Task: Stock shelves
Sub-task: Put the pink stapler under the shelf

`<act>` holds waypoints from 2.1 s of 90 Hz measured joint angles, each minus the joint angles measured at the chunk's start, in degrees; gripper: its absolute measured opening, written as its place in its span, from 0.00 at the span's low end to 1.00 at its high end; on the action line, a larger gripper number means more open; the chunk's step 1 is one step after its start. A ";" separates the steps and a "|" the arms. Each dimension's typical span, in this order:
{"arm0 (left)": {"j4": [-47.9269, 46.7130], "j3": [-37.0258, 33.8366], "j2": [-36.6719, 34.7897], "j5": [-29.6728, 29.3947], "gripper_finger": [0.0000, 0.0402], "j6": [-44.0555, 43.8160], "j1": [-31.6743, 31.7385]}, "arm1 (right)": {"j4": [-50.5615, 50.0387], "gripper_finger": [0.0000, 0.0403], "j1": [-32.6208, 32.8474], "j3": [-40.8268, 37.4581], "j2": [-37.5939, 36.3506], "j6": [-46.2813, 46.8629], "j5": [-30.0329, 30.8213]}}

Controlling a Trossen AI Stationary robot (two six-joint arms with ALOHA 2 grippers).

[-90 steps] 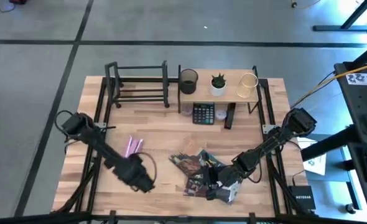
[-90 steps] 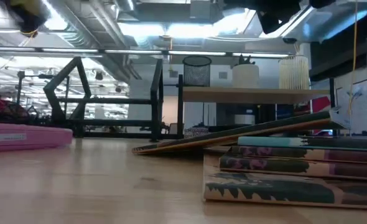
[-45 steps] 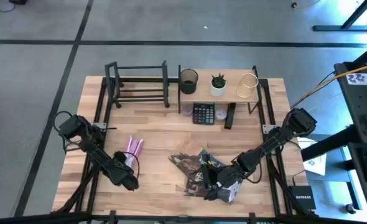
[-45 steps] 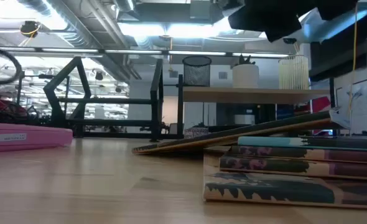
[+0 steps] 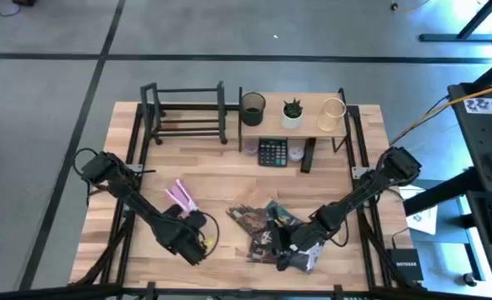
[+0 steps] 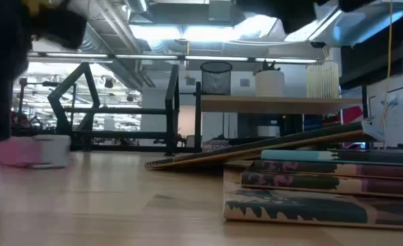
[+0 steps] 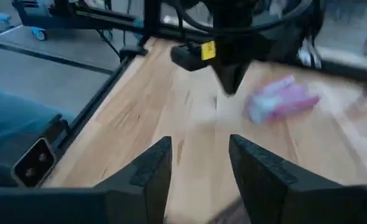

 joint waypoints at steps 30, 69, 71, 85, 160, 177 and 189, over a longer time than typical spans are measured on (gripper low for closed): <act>-26.92 0.41 -1.97 3.97 0.04 -13.84 -4.19 | -18.53 0.37 -6.22 23.08 15.98 -11.97 -0.30; -15.55 -22.24 -1.92 2.77 0.04 -12.79 -3.42 | -28.92 0.68 -13.84 46.77 32.56 -32.43 2.28; -14.57 -23.09 -1.92 1.58 0.04 -13.26 -3.43 | -28.59 0.69 -14.30 47.34 33.01 -31.41 2.25; -8.10 -27.15 -1.92 -6.51 0.04 -12.80 -3.17 | -27.89 0.74 -18.41 48.10 34.52 -13.09 -1.89; 13.99 -24.51 -1.88 -24.63 0.04 -17.51 -2.74 | -38.20 0.75 -19.68 47.90 36.73 27.88 1.47; 10.27 -19.59 -1.88 -24.00 0.04 -12.76 -3.72 | -37.47 0.63 -19.96 47.50 36.71 26.89 1.57; 0.97 -14.99 -1.88 -22.42 0.04 -12.87 -4.96 | -36.97 0.43 -20.18 47.45 36.71 24.84 1.05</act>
